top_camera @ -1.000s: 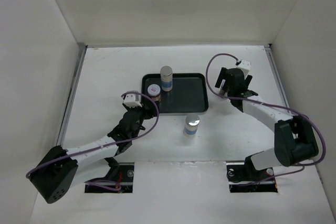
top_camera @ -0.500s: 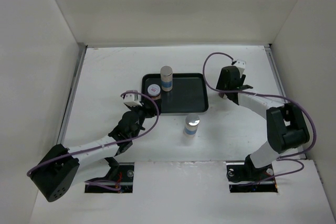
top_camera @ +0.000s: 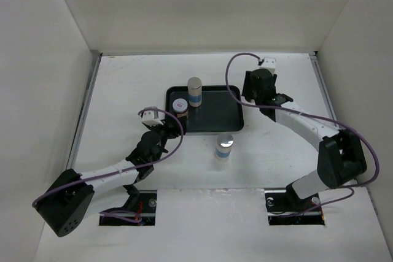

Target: Organize the condiment bottles

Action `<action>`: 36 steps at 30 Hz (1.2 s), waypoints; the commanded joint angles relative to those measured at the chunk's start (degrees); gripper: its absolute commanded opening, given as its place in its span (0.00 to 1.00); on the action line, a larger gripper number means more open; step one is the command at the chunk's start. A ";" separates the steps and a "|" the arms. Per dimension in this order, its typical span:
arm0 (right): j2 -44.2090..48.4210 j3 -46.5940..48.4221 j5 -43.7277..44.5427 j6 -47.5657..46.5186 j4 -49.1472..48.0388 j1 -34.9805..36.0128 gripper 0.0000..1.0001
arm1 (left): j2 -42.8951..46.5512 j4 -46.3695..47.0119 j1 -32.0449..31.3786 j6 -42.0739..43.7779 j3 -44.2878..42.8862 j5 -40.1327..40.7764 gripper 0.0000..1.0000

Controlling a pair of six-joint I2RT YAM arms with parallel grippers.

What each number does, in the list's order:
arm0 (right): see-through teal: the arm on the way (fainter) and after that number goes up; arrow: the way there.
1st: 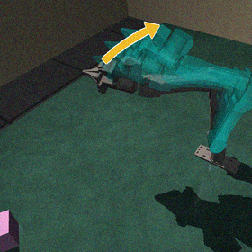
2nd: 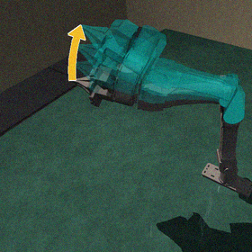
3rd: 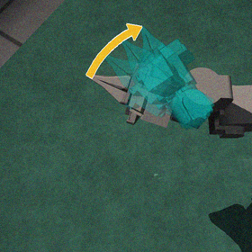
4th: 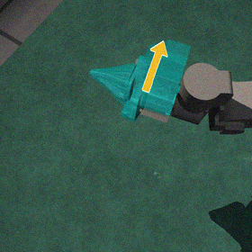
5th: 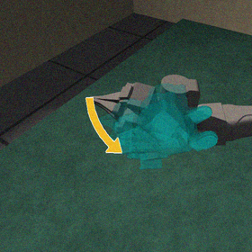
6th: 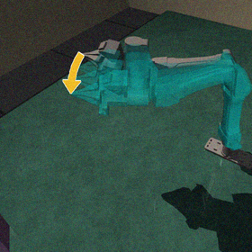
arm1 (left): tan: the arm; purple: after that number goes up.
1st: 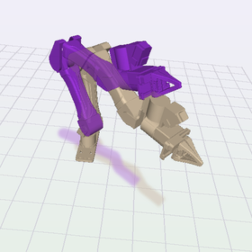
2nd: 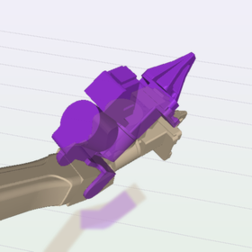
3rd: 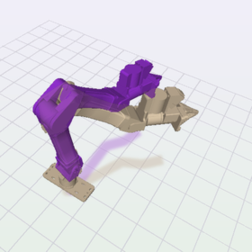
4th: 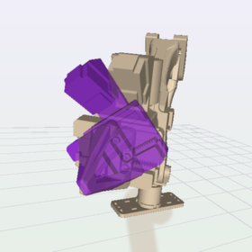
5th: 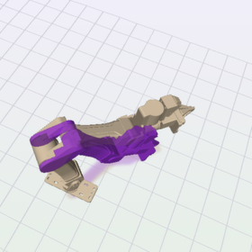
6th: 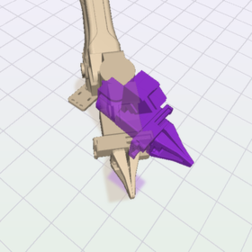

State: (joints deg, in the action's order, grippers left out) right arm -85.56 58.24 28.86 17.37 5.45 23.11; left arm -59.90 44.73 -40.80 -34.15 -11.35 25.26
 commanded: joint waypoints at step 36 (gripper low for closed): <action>14.16 2.25 -2.76 -2.60 -0.48 19.80 1.00 | 0.48 5.10 1.73 -2.06 1.86 0.06 0.81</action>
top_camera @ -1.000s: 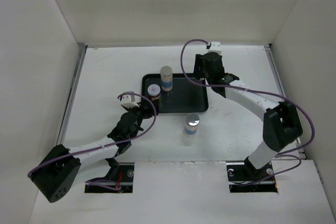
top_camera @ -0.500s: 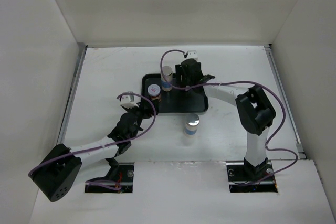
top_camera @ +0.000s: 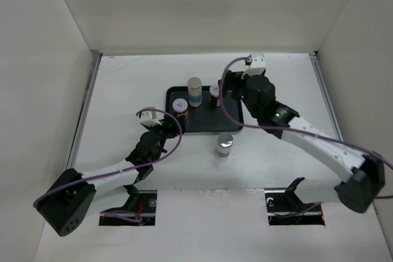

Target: Organize the condiment bottles

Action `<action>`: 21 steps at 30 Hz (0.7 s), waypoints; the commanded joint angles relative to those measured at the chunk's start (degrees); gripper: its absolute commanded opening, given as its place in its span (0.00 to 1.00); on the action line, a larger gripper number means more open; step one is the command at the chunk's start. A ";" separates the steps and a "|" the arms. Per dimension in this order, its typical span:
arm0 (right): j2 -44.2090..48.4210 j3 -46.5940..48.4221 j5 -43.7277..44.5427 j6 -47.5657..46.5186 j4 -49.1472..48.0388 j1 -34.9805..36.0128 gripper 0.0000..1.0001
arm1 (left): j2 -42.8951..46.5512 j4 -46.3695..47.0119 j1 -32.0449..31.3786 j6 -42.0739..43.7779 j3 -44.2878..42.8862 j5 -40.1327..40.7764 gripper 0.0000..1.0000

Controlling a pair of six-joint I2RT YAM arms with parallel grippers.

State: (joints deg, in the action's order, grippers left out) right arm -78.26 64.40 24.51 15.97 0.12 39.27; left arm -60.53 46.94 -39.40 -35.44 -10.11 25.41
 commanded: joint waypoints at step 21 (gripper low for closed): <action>8.56 -11.67 2.12 8.90 25.19 20.63 1.00 | 2.09 2.54 0.24 -0.68 0.35 -0.10 0.81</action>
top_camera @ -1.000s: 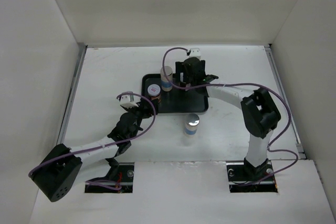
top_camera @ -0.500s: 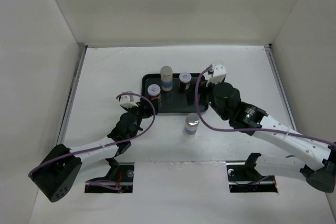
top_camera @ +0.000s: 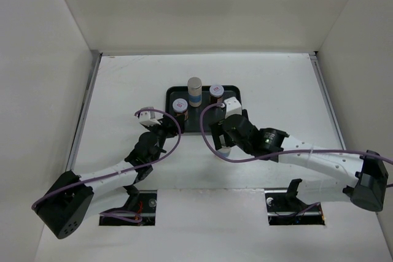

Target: Organize the condiment bottles

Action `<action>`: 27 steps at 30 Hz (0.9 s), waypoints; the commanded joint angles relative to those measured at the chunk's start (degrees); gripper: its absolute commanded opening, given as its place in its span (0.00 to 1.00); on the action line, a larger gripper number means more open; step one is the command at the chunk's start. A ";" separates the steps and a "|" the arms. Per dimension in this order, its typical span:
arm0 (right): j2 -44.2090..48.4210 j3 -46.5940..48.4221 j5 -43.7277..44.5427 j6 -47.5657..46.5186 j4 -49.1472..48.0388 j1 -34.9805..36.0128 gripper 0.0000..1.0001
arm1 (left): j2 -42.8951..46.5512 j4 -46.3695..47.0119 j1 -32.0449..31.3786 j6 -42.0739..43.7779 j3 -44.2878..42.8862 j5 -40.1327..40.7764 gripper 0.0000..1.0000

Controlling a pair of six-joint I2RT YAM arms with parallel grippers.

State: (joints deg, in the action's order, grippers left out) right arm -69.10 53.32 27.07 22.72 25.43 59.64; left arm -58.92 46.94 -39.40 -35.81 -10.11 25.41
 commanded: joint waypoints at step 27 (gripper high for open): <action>-16.57 16.10 -1.76 -11.38 -19.27 -7.21 0.57 | -0.85 2.72 0.16 -0.14 0.18 0.08 0.82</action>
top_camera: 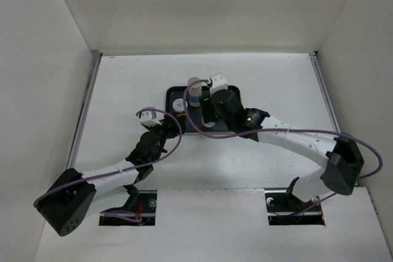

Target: Organize the condiment bottles

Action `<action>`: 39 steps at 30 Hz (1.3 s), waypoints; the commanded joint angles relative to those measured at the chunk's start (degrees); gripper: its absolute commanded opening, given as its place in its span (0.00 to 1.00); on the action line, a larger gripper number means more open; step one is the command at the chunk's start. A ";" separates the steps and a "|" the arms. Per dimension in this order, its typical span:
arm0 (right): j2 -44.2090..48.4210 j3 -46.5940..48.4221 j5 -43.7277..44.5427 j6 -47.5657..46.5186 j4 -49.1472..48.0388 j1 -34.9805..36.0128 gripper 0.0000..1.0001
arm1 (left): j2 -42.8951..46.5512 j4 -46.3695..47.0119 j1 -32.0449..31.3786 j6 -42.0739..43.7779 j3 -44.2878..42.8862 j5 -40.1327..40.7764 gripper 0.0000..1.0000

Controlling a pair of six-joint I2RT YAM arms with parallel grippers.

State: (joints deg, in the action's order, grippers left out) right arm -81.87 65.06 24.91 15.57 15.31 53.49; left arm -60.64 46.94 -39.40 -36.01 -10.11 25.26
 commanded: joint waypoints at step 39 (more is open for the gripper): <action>27.63 -33.57 8.85 9.20 -27.79 -23.73 1.00 | 2.72 -30.30 0.86 -5.38 -13.26 7.70 1.00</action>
State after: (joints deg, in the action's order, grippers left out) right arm -56.10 36.01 31.88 19.57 -9.72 32.91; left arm -59.68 27.03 -39.00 -38.54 -18.96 30.72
